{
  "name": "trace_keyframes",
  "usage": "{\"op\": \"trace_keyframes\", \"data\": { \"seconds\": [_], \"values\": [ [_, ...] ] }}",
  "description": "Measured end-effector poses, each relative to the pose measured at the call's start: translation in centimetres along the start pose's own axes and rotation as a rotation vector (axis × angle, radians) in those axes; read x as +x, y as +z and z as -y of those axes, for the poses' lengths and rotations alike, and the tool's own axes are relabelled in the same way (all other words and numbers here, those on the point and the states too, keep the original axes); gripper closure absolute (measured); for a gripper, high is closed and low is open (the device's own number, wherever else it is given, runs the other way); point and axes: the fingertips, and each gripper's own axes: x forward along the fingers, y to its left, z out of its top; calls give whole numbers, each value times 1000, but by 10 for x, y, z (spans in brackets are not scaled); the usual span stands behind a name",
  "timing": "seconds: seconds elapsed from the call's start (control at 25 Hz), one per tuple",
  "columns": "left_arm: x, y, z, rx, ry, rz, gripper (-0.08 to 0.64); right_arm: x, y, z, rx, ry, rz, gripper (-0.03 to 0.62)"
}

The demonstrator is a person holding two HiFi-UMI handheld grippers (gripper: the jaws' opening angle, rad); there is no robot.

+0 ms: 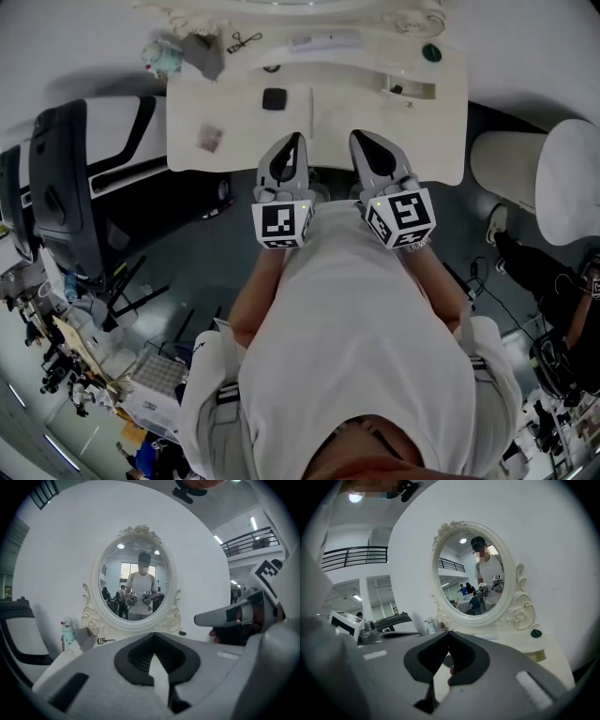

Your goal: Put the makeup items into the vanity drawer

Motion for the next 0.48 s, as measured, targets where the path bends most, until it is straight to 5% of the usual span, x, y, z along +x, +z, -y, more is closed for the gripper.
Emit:
{"op": "trace_keyframes", "data": {
  "seconds": [0.48],
  "values": [
    [-19,-2,-15,-14,-7,15,555,7,-5,-26,-9,6,-20,583]
  ]
}}
